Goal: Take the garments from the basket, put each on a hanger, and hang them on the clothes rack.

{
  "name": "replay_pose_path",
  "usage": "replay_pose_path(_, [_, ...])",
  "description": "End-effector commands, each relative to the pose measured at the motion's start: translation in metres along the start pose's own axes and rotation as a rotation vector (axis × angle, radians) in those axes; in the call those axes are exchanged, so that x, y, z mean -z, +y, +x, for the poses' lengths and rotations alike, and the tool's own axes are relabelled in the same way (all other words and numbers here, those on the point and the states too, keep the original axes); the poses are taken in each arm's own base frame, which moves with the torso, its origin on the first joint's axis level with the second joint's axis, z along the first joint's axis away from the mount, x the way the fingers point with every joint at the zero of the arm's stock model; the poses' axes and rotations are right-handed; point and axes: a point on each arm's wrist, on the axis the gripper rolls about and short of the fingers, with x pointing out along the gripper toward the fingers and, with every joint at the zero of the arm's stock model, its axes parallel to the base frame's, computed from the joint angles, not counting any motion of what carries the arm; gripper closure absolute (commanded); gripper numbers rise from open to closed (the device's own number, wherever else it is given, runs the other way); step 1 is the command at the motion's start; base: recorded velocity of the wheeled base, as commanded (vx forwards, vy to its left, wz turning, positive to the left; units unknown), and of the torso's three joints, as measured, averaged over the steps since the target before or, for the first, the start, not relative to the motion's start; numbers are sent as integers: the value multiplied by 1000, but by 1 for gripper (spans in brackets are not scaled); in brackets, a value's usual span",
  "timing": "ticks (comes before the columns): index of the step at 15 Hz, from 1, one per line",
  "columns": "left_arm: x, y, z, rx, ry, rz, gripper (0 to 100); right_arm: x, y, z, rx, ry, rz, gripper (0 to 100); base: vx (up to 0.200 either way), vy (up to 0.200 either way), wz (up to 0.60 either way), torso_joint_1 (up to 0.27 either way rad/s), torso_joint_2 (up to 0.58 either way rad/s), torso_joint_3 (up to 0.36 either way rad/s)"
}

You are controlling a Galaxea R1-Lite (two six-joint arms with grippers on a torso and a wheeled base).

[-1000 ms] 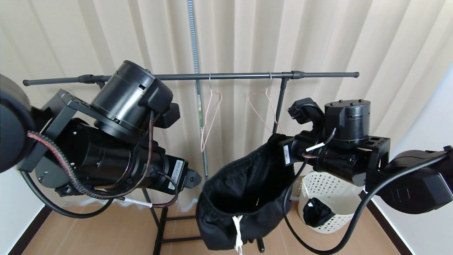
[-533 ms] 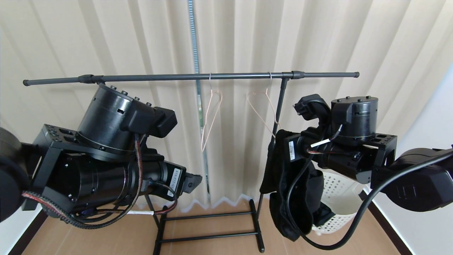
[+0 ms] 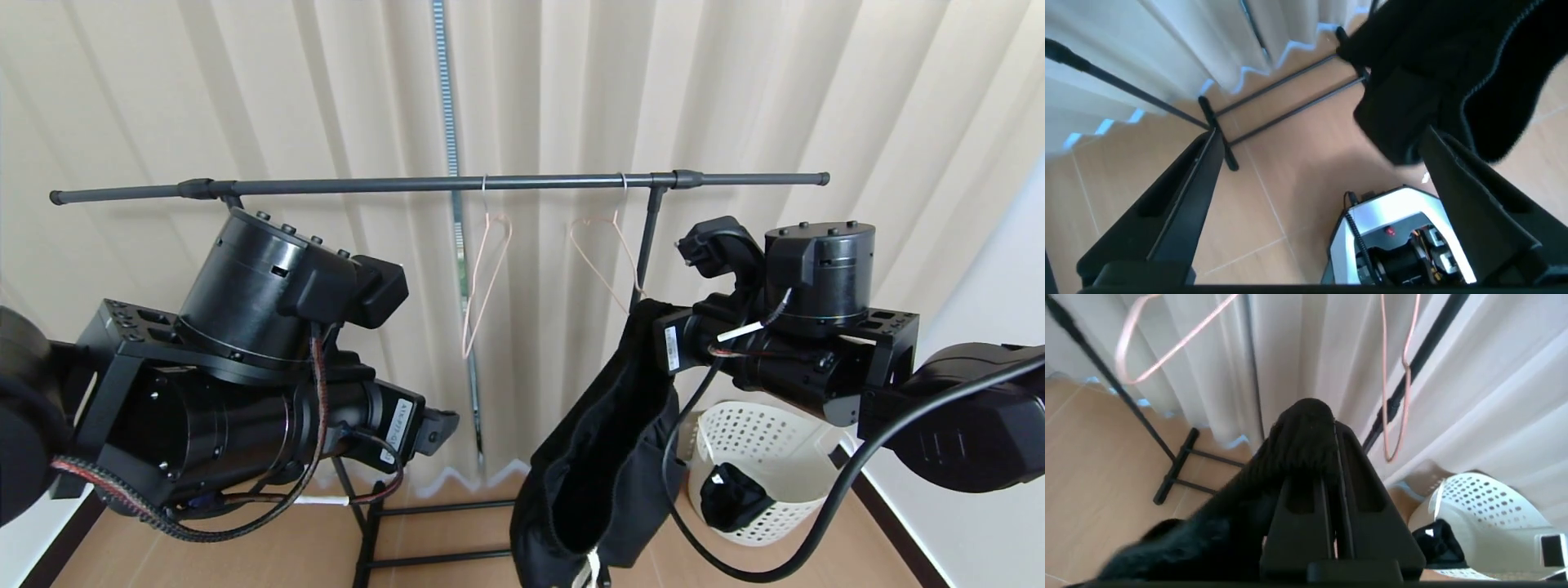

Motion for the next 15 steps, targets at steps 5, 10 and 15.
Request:
replay_pose_path(5, [1,-1,6,-8,14,3,0,3,1,-1,-2,10,-5,100,160,0,0,5,6,2])
replay_pose_path(10, [-23,-2,39,-60,-29,-10,0,4,2,-1,-3,13,-7,100,0,0,0,0,0,0])
replay_pose_path(15, [-67,1,91,-107,-67,-64,0,4,3,-1,-6,12,-9,100,0,0,0,0,0,0])
